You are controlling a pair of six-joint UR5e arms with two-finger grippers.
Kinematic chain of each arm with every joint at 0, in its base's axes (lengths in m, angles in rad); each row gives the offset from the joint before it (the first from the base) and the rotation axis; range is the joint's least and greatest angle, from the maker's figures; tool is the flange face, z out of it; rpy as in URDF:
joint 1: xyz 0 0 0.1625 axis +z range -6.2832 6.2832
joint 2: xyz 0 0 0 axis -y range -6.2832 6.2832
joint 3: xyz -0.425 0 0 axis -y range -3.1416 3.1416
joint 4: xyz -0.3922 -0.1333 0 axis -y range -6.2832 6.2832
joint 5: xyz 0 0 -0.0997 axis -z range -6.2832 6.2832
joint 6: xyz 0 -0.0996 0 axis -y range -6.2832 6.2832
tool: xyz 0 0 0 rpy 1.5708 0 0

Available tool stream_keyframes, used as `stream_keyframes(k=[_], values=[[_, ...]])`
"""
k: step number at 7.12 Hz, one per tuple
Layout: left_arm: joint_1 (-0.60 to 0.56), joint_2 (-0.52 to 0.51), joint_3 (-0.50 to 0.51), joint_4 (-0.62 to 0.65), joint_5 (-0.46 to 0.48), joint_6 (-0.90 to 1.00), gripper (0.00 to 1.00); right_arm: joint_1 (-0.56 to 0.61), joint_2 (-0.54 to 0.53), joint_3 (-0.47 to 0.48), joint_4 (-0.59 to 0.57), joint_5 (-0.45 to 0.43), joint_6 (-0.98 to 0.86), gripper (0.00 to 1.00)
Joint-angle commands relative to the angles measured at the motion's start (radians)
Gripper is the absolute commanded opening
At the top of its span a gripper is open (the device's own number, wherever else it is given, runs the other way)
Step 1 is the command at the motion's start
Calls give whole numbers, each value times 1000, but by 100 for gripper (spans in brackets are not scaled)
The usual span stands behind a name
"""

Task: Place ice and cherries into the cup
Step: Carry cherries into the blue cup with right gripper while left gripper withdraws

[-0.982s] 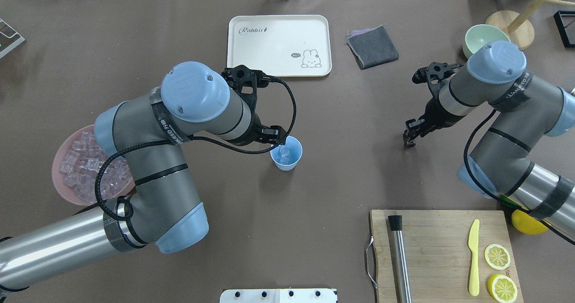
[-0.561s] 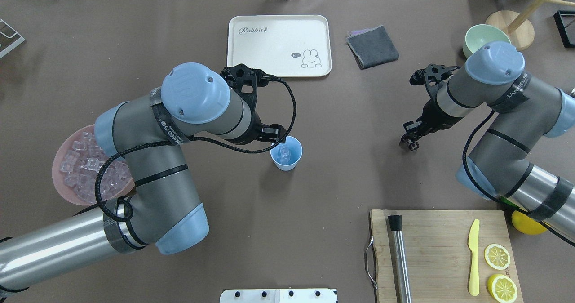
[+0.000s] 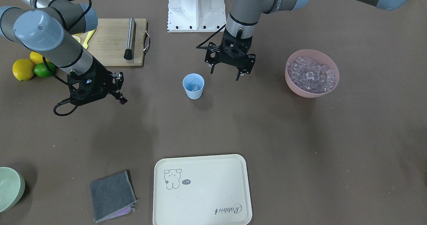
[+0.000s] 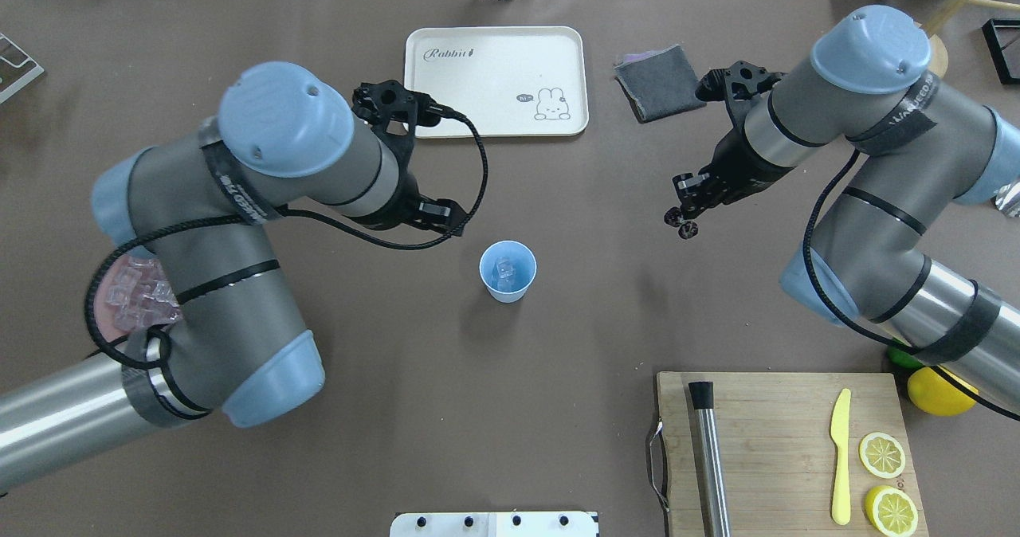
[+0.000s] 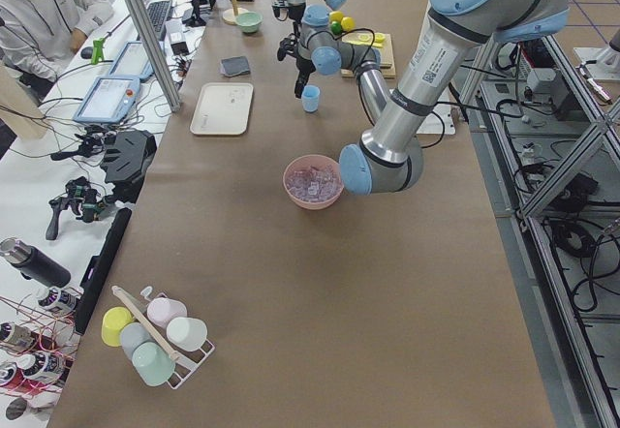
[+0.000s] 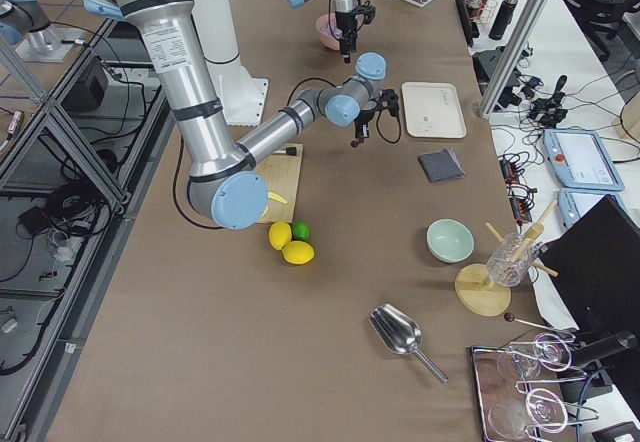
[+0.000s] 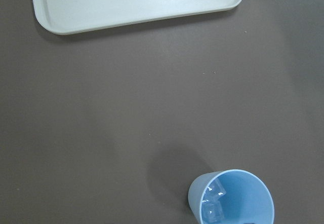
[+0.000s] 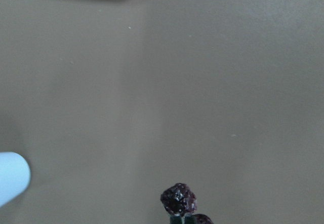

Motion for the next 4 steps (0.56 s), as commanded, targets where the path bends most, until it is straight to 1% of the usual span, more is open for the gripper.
stream_keyframes(k=[1,2,3,4], values=[[-147,154,-53,17,-132,255,89,-54,134,8,-19,-36,213,0],[-210,212,-48,12,-177,355,89,-100,183,8,-25,-93,281,0],[-252,252,-42,11,-188,453,89,-140,223,10,-59,-153,322,0],[-261,257,-27,9,-188,472,89,-184,258,8,-89,-202,347,0]])
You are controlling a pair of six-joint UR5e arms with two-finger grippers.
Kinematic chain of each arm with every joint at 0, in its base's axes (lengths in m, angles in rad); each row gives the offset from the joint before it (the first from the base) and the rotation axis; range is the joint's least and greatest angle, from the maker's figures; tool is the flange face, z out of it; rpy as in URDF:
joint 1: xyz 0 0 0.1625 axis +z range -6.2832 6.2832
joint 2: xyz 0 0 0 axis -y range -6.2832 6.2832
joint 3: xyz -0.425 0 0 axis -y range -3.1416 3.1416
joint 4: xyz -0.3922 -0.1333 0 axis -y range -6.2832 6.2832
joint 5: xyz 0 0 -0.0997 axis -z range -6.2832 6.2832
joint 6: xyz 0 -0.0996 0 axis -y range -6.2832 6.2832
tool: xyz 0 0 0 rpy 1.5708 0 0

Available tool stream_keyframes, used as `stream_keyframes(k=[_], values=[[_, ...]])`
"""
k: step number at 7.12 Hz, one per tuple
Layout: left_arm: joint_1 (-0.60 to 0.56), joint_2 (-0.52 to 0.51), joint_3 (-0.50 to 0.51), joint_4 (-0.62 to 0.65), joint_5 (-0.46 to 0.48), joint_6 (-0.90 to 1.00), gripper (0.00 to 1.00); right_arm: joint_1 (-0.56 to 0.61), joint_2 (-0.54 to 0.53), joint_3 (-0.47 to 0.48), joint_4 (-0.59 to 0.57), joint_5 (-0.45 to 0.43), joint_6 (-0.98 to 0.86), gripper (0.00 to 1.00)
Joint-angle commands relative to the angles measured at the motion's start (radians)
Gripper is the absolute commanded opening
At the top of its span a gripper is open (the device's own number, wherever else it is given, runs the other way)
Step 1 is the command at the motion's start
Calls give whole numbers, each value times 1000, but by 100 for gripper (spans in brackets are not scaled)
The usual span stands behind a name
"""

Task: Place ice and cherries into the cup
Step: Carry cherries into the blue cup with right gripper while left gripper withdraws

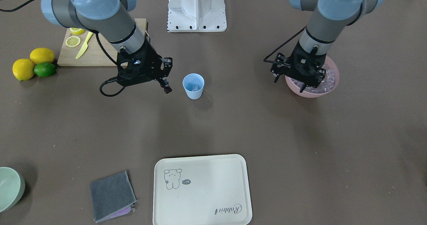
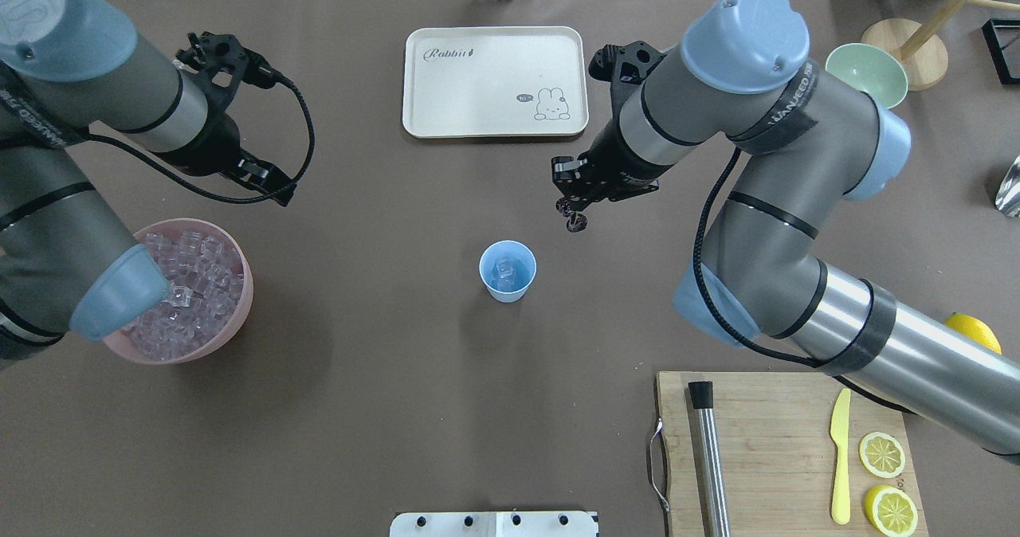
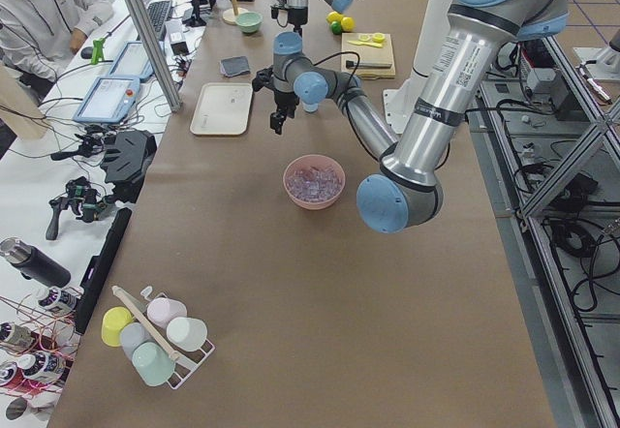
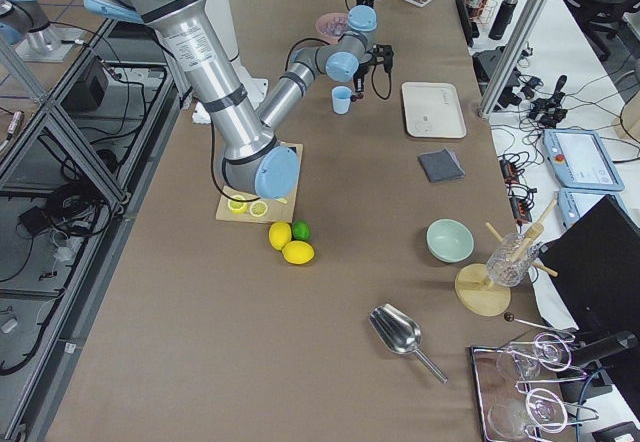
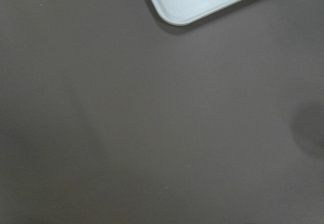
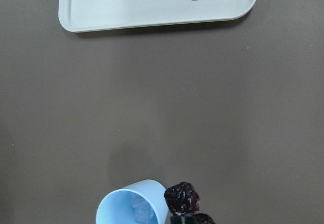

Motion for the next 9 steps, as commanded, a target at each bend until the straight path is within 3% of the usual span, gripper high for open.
stream_keyframes(k=[1,3,7,8,9], values=[[-30,44,18,-29,-11,62,89,-101,56,0,-46,-123,66,0],[-30,95,20,-108,-11,62,90,-139,72,-16,-46,-162,65,0],[-30,103,13,-108,-11,59,91,-168,93,-36,-45,-237,51,0],[-30,101,13,-108,-11,56,91,-166,95,-51,-43,-239,53,54],[-29,101,13,-108,-11,53,91,-166,95,-66,-37,-260,51,99]])
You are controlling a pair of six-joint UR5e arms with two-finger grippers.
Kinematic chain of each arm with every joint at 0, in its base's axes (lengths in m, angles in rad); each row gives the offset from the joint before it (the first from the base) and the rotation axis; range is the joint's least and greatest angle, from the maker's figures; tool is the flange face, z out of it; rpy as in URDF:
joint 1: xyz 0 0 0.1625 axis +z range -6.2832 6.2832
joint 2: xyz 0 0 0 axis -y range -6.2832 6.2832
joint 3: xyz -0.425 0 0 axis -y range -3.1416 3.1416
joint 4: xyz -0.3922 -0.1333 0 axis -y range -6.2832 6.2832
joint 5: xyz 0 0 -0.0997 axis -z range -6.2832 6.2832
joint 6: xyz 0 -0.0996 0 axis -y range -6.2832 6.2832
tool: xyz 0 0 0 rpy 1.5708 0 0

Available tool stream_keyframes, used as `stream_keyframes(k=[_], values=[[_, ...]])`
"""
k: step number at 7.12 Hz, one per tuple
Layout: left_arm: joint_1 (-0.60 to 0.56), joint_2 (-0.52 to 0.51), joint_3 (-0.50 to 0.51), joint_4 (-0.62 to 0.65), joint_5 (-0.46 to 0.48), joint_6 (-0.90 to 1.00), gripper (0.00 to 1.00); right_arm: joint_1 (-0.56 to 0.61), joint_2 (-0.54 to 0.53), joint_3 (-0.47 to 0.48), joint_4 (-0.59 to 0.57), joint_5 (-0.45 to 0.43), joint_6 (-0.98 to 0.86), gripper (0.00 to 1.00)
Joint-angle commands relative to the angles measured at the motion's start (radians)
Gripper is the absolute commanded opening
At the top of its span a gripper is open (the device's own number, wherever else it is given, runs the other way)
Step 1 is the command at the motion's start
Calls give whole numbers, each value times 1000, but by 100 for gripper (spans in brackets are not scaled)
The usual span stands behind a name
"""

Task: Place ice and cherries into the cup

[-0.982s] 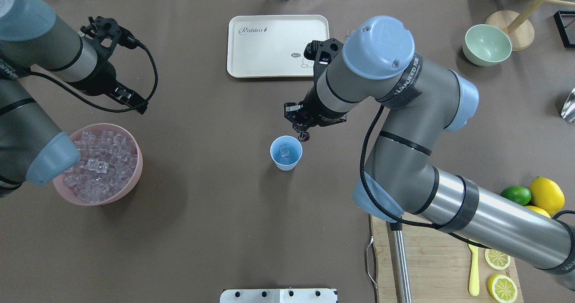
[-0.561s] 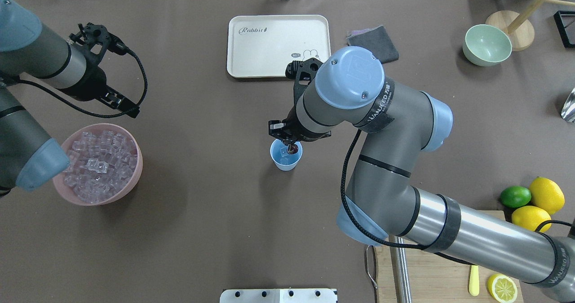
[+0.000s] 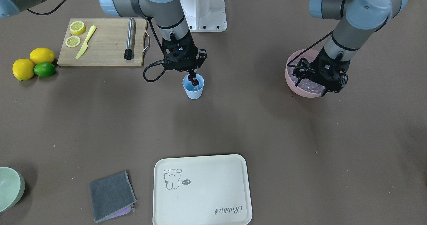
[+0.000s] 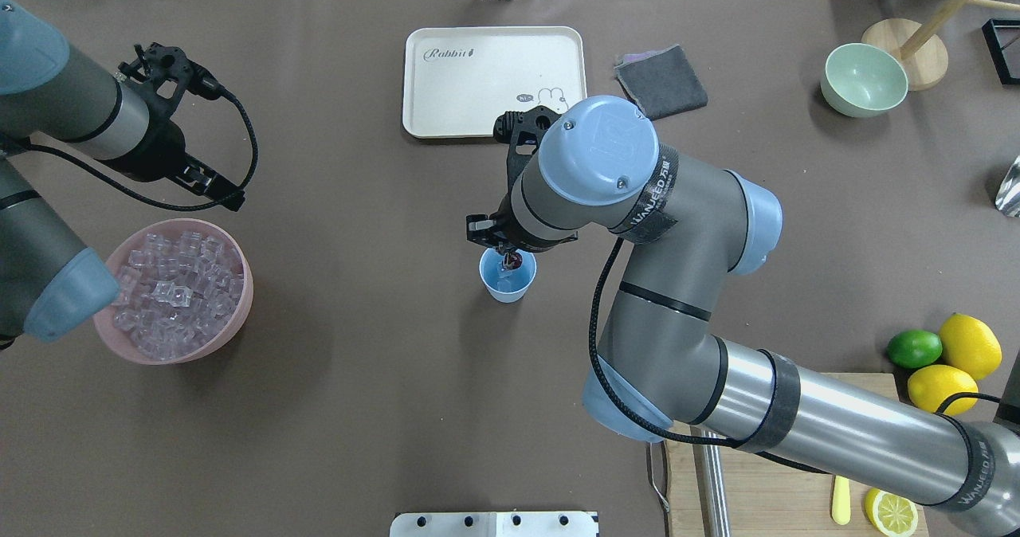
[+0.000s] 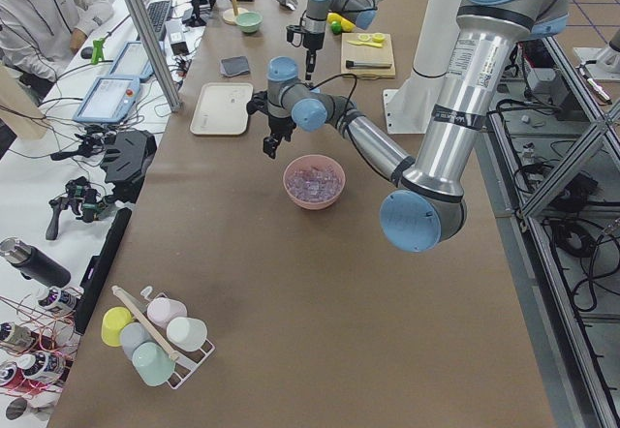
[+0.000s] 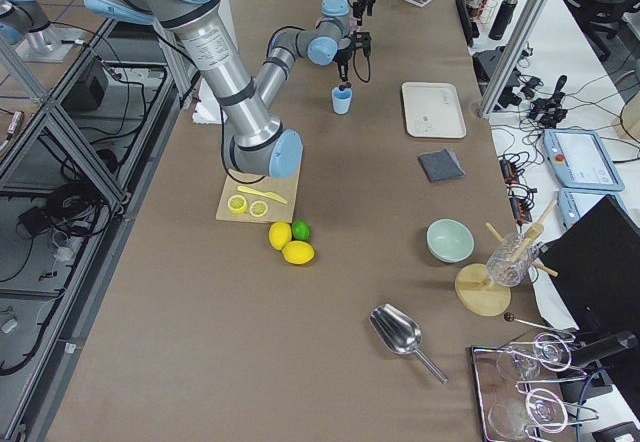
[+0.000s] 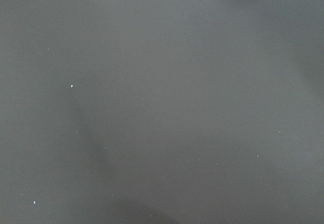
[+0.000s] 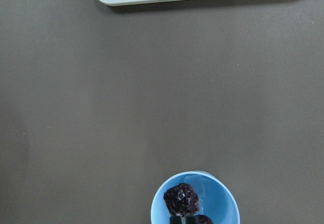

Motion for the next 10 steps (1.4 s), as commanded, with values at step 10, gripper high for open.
stream_keyframes(k=[10], values=[[-423,240,-11,276,-164,403,97,758,-598,53,-144,463,-1185,100]])
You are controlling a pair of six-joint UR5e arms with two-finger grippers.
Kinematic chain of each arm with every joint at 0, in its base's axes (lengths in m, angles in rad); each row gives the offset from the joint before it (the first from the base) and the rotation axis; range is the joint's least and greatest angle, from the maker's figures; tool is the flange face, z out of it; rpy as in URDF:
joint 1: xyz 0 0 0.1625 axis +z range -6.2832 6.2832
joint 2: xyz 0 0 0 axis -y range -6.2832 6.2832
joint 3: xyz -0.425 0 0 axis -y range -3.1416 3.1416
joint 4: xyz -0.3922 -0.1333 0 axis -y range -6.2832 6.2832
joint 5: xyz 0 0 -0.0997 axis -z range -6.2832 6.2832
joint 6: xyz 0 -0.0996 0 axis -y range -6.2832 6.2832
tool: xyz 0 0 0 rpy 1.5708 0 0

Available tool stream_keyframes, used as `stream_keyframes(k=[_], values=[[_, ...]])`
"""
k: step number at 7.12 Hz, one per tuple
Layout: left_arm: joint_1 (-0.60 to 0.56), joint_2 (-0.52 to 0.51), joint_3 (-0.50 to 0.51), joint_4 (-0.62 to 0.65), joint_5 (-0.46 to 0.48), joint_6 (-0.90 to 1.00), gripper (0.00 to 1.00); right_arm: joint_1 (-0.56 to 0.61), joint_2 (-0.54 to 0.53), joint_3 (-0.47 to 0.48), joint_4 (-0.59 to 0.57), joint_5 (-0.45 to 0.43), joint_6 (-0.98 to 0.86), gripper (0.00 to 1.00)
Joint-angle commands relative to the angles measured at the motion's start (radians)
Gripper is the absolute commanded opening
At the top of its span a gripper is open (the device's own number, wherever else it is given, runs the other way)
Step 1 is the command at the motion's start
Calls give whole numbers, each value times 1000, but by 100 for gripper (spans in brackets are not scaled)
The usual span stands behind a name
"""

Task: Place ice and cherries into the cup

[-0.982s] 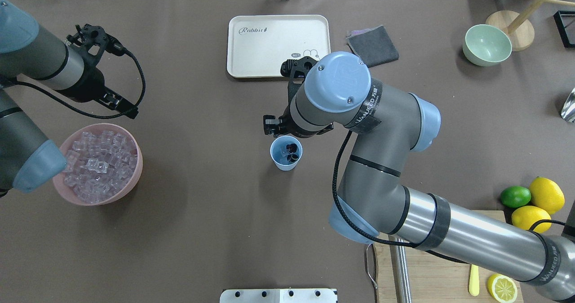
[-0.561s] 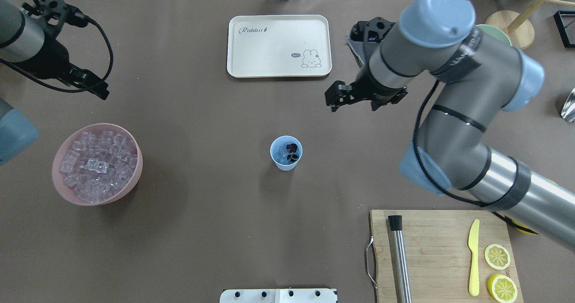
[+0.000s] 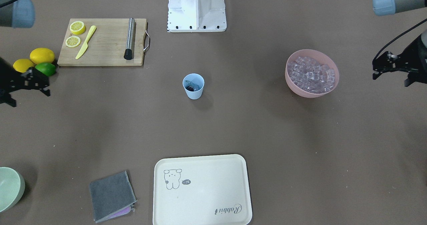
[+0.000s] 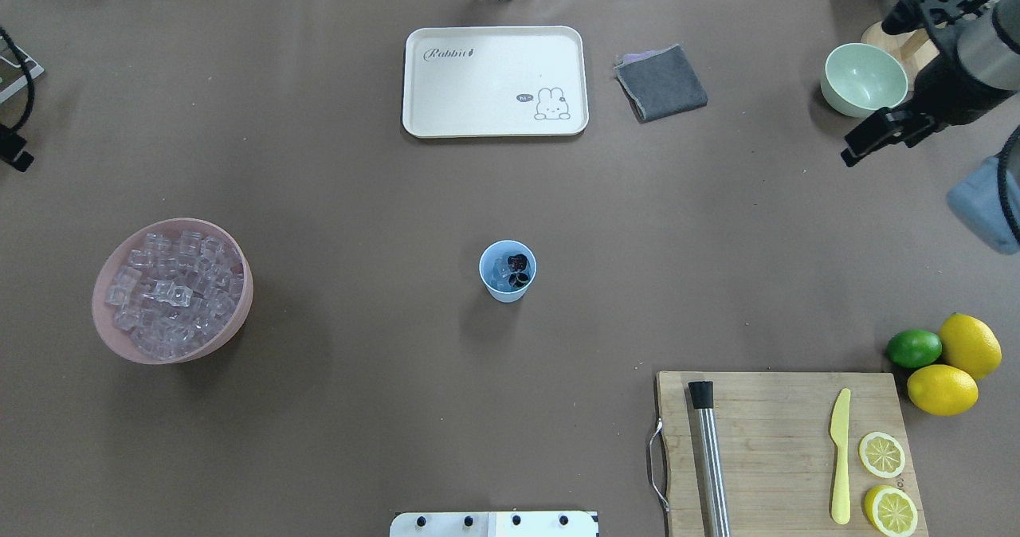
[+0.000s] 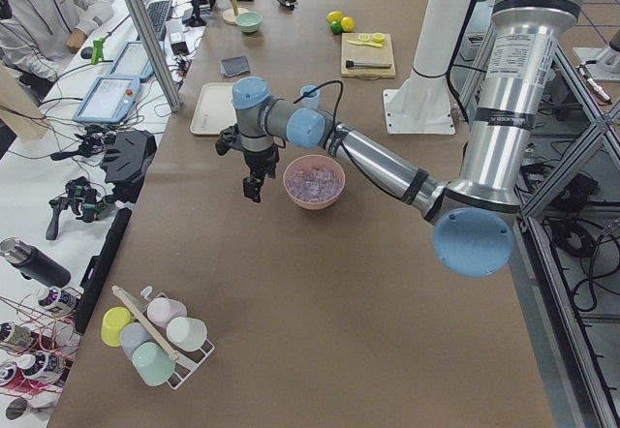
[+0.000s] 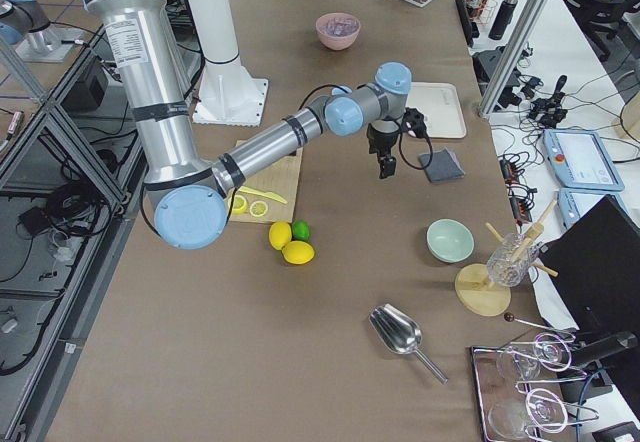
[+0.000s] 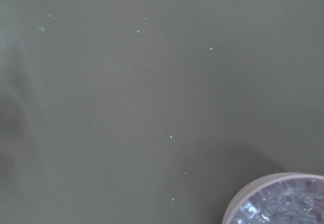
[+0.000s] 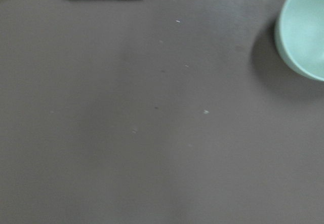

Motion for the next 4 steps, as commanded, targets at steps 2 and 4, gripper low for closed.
stream_keyframes(k=[2,4], values=[[-123,132,35,-7,-9,209,97,221,-103,-120,0,57,-359,100],[-138,149,45,-3,-57,177,98,287,-136,-126,-2,57,-421,100]])
